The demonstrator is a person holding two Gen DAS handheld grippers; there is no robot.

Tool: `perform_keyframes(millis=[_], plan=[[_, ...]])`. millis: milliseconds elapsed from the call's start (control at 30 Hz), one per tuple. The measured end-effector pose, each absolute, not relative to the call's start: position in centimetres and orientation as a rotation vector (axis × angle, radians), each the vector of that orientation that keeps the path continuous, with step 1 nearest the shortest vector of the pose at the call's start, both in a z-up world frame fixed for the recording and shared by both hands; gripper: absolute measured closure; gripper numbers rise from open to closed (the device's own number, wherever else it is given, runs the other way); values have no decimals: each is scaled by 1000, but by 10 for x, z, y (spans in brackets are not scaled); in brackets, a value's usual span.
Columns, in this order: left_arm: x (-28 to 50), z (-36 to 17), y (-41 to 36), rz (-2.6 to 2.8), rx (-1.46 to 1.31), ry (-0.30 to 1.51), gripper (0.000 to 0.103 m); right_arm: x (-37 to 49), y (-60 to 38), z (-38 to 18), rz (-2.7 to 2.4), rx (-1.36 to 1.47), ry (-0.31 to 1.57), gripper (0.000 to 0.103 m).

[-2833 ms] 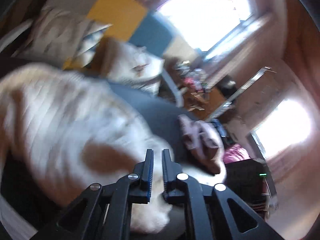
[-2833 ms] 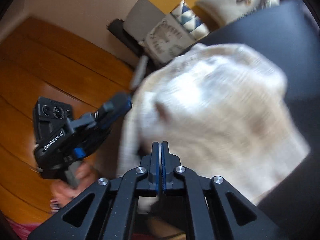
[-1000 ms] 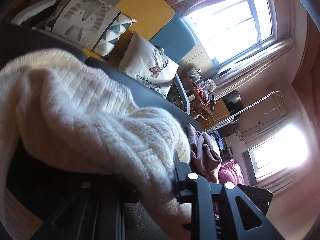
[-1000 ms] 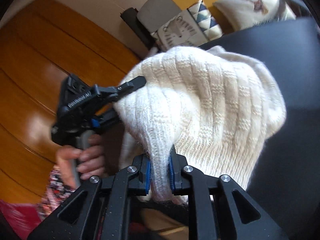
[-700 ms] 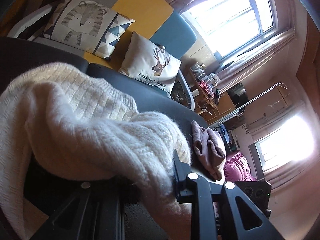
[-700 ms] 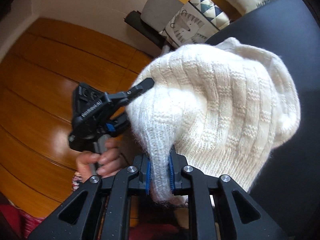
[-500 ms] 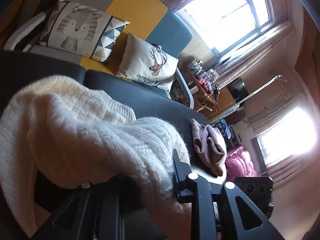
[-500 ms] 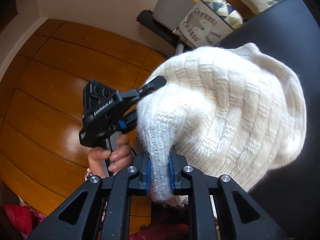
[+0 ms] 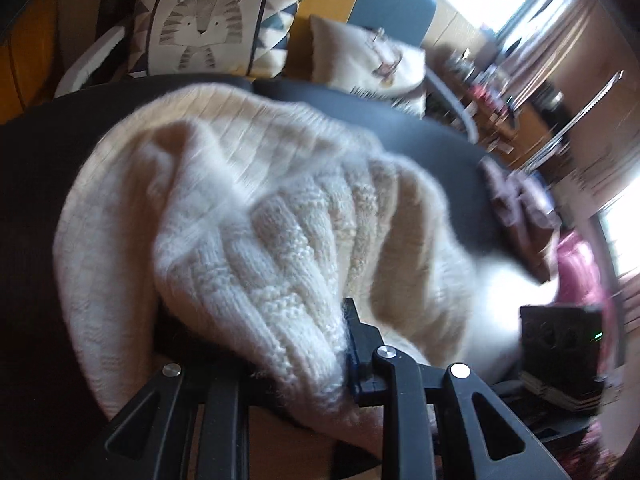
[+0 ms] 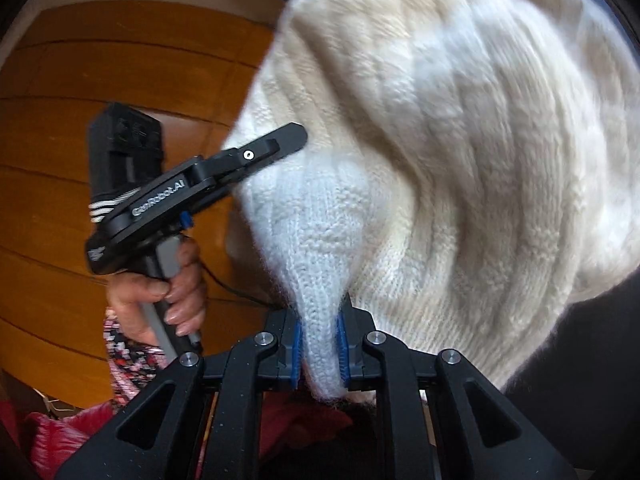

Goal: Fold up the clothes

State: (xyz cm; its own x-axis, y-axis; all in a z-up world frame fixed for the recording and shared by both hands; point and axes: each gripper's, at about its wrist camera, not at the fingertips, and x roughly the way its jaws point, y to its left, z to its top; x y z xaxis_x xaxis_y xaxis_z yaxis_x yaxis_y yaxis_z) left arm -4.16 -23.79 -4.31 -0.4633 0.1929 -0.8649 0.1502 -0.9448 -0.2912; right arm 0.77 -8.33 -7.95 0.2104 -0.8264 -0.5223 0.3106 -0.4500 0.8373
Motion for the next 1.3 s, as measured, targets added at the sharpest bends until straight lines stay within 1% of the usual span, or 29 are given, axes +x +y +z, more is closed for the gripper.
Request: perform_keyframes(millis=[100,133,200,267,333,367,400,433,533,667,800,900,1033,1133,1200,1300], plan=[[-37,-59,-236,2643,-1660,-463,78,15,-89,-87,-1466,1507,-460,83],[-35,-64,-237,2650,-1670,-475,77,17,-90,-87,-1478,1508,-447,78],[-31,-73,-240,2648,-1677,-520,75,20,-85,-83,-1501,1501,-426,75],[-25,-82,-245,2639,-1672,-608,73,27,-70,-73,-1526,1472,-412,71],[-18,-87,-249,2639,-1656,-677,69,29,-46,-59,-1589,1417,-434,61],[-14,-89,-251,2638,-1643,-718,68,29,-33,-51,-1623,1386,-448,58],[-9,-90,-253,2636,-1630,-759,68,31,-14,-44,-1664,1358,-475,51],[-5,-89,-254,2636,-1622,-777,68,25,-1,-41,-1709,1348,-508,48],[9,-81,-256,2634,-1602,-806,68,-3,23,-41,-1837,1366,-593,47],[20,-60,-253,2640,-1624,-685,68,-28,49,-71,-1934,1505,-649,47],[30,-29,-256,2696,-1605,-559,69,-33,34,-107,-1899,1599,-700,47],[42,-5,-260,2769,-1537,-510,69,-37,15,-114,-1884,1588,-748,47],[39,7,-210,2778,-1449,-169,69,-43,0,-118,-1867,1567,-793,47],[38,-14,-166,2749,-1406,29,69,-46,-10,-121,-1844,1553,-817,47],[33,-35,-146,2734,-1448,83,69,-47,-9,-123,-1819,1548,-867,47],[31,-61,-131,2714,-1460,117,69,-51,-8,-127,-1781,1545,-973,47]])
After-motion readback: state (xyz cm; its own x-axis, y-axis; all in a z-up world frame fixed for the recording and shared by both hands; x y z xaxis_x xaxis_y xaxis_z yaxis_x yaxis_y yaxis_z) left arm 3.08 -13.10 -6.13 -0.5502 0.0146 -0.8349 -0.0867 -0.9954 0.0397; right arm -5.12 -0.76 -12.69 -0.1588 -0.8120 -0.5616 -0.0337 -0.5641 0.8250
